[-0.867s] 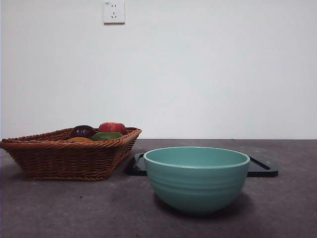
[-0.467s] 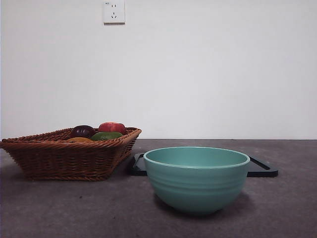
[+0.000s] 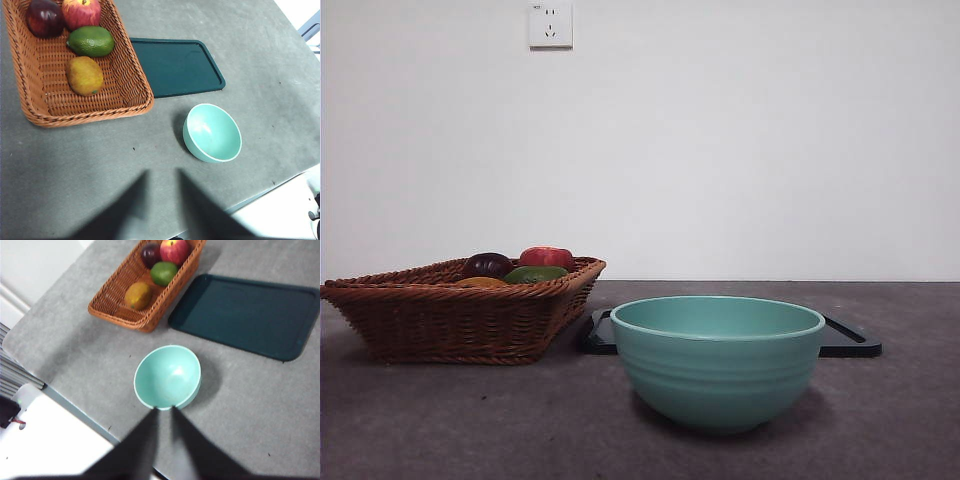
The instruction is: Pick up the wifruite, put it on the bowl, pick up the plate, put it on desk
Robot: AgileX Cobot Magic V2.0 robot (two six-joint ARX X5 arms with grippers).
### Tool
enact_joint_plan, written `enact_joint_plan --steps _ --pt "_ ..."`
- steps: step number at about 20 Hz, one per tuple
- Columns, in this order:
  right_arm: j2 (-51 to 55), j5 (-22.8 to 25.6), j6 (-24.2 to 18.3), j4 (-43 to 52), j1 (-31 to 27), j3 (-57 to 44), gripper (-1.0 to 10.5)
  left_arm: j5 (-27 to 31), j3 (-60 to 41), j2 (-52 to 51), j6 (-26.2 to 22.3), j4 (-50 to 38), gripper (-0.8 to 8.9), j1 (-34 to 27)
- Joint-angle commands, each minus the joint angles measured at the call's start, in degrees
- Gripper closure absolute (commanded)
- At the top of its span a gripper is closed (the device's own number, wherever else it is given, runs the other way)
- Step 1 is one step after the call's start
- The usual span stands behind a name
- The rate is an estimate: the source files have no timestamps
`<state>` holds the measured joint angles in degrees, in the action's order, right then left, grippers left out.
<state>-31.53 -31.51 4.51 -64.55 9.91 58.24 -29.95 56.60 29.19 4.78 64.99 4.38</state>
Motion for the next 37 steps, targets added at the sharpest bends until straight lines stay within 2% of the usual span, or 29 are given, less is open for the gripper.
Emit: enact_joint_plan --steps 1,2,6,9,14,19,26,32,37 --pt "-0.28 -0.04 -0.66 -0.28 0.22 0.85 5.8 -0.04 1.11 0.35 -0.81 -0.26 4.47 0.13" --pt "-0.28 -0.02 -0.46 -0.26 0.22 0.85 4.9 -0.04 1.11 0.35 -0.81 -0.26 4.21 0.13" --pt "-0.28 -0.02 -0.26 -0.26 0.22 0.85 4.8 0.22 1.11 0.39 0.46 -0.68 4.05 0.13" --pt "-0.28 -0.02 -0.26 -0.24 0.22 0.85 4.8 0.26 1.14 1.7 1.99 -4.13 4.05 0.13" --pt "-0.28 -0.02 -0.26 -0.22 0.22 0.85 4.8 1.36 3.41 11.41 2.58 -9.05 4.07 0.33" --pt "-0.37 0.02 -0.28 -0.09 0.22 0.85 4.8 7.58 11.34 27.78 2.25 -13.42 4.07 4.37" --pt "-0.98 0.04 -0.28 0.26 0.22 0.85 4.8 20.81 23.32 52.63 0.2 -14.43 4.07 12.98" --pt "-0.98 0.04 -0.28 0.26 0.22 0.85 4.8 26.86 23.61 65.96 0.24 -19.41 4.07 16.35" --pt "-0.98 0.04 -0.28 0.26 0.22 0.85 4.8 30.05 23.61 74.2 0.28 -22.88 4.07 16.63"
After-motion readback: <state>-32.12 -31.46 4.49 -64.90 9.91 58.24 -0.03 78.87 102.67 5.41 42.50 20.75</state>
